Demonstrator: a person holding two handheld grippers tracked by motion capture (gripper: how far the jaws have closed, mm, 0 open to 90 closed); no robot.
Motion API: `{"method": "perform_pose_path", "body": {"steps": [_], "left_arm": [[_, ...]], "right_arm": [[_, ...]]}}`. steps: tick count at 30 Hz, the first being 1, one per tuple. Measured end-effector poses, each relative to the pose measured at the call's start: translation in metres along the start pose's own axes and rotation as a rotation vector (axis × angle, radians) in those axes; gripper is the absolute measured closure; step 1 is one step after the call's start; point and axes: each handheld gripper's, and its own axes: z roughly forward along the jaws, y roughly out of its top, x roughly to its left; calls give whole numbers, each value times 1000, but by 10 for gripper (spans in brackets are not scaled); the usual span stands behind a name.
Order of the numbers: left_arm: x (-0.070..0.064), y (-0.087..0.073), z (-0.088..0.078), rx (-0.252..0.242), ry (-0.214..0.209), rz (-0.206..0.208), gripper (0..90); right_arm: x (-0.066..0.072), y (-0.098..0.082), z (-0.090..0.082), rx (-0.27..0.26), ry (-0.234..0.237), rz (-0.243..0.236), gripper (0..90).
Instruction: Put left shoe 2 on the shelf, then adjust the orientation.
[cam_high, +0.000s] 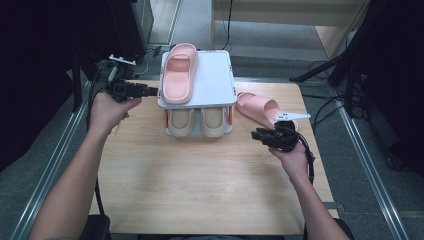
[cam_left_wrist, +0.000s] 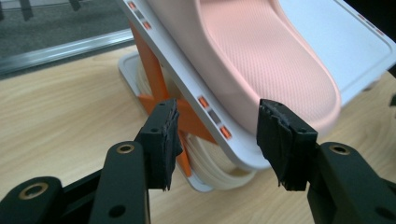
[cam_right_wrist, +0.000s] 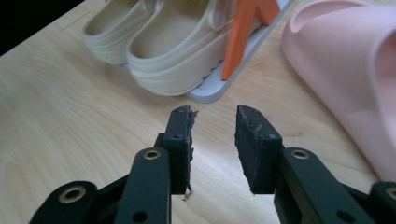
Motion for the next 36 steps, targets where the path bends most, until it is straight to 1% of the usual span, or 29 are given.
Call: {"method": "perform_pose_path", "body": {"steps": [3,4,5,6,7,9,10,15,19,20,22,23,25,29,30,32,34,36], "left_arm": [[-1,-13,-1,0,9,10,476],[-1,-17,-2,-7,7,4,477],[0,-21,-3,-17,-4,-4,477],[1,-25,-3,-17,-12,-9,476],[1,-29,-3,-17,-10,-10,475],[1,-36,-2,-12,-20,-6,475],[0,-40,-1,-3,-18,-3,475],[-1,-60,4,23,-42,12,477],[-3,-76,10,23,-63,18,480],[-3,-79,11,26,-73,27,480],[-6,-87,14,16,-82,48,483],[-7,-91,15,17,-85,59,483],[-11,-97,18,31,-97,77,483],[-19,-109,23,29,-129,99,479],[-20,-111,23,25,-132,105,477],[-23,-116,24,20,-145,111,477],[-25,-119,24,22,-146,114,473],[-26,-122,23,9,-150,115,471]], "right_arm": [[-7,3,2,-3,-18,3,680],[-10,3,2,-9,-25,5,687],[-13,4,3,-1,-29,15,688],[-16,5,4,2,-36,13,690],[-18,5,4,4,-43,13,695],[-23,7,5,6,-55,15,697],[-26,8,6,8,-57,26,698],[-42,6,14,26,-95,61,748],[-50,9,18,27,-121,45,806],[-53,10,19,27,-121,51,832],[-58,12,22,24,-129,74,891],[-61,13,24,23,-134,77,900],[-67,16,27,19,-147,80,900],[-78,16,28,-9,-167,102,900],[-80,16,28,-7,-177,101,900],[-85,17,29,21,-182,102,900],[-89,18,30,11,-199,95,900],[-92,19,31,5,-210,95,900]]}}
